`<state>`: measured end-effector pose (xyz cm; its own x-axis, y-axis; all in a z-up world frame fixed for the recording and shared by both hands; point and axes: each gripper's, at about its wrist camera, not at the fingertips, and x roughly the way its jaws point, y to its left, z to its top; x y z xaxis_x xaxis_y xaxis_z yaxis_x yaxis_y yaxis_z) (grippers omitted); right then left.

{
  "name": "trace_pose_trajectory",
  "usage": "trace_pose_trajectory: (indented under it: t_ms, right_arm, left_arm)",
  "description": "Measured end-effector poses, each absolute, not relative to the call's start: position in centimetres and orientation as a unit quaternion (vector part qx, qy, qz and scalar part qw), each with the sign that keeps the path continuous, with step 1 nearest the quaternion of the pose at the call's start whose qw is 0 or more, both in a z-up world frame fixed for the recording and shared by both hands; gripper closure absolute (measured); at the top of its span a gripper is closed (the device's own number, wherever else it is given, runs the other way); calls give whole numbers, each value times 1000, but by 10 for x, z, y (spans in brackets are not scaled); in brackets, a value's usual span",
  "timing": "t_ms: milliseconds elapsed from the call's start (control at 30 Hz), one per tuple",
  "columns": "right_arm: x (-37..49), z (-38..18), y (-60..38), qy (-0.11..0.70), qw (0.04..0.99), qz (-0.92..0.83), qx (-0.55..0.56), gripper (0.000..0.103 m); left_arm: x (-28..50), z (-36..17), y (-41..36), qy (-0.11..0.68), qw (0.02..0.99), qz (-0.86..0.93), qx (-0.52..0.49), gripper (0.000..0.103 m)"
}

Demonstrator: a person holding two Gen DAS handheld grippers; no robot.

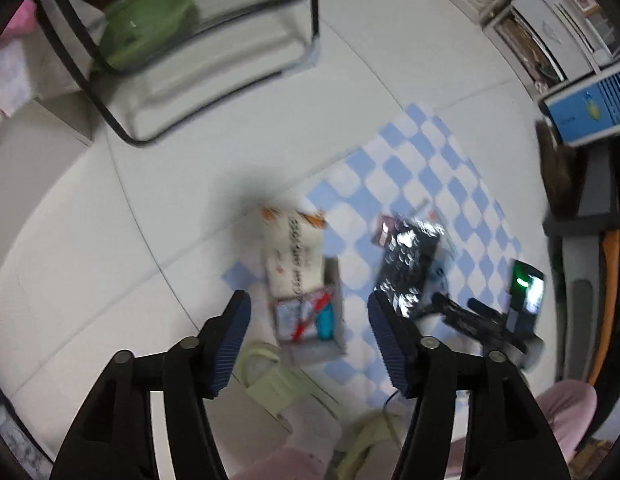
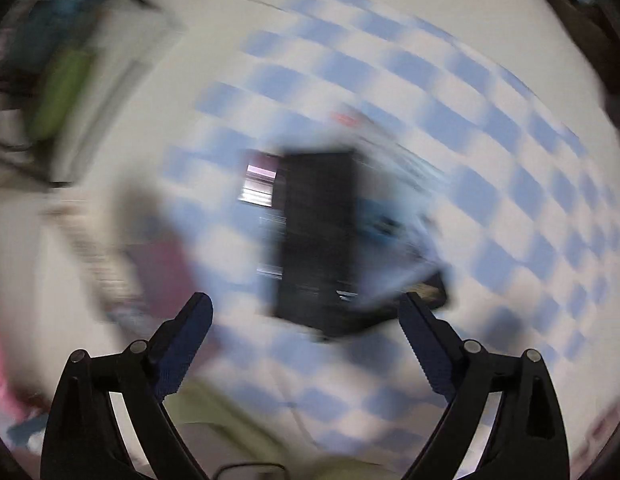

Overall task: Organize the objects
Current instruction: 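Grasp the black mask bag with the right gripper and lift it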

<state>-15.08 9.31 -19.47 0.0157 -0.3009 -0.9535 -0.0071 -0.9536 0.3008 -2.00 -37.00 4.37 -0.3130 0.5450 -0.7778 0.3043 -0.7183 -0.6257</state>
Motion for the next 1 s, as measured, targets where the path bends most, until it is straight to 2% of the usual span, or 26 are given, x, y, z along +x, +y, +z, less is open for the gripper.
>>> trace_pose_trajectory:
  t_ms: [100,167,267,333,467,567,633,767,867,900,933,967,1000]
  right_arm:
    - [-147,-240,105,-118,75,-640,756,9]
    - [-143,-268,109,-164,74,-592,786,9]
    - [-141,-285,102,-189,61,-576,793,9]
    - [-146,-285,90,-165,57,-596,784,9]
    - [-158,-285,46,-37,68,-651,755,9]
    - [-163,-292,27,48,14,-670,741,9]
    - [-163,-290,24,33,6,-691,722,9]
    - [-154,-296,24,4,1,-704,710,7]
    - [-150,-299,35,-40,-13,-703,710,3]
    - [-149,-300,38,-48,-14,-700,713,4]
    - [-149,-300,40,-50,-11,-696,716,10]
    - [-147,-298,44,-42,-7,-697,716,25]
    - [-145,-292,47,-29,-6,-700,714,35]
  left_arm:
    - [-25,47,-359,-347,106,712,-601,42]
    - [-30,58,-358,-319,100,735,-590,41]
    - [-33,63,-358,-305,87,742,-591,37]
    - [-34,58,-361,-329,93,728,-594,37]
    - [-38,55,-360,-349,116,716,-593,37]
    - [-50,42,-355,-334,125,717,-599,37]
    - [-61,30,-351,-326,119,701,-623,37]
    - [-81,34,-351,-355,141,693,-611,36]
    - [-90,35,-347,-377,190,676,-604,36]
    - [-93,35,-343,-386,196,669,-604,36]
    - [-95,35,-340,-396,203,662,-603,36]
    - [-98,34,-334,-405,211,650,-607,36]
    - [-102,34,-329,-410,221,640,-611,36]
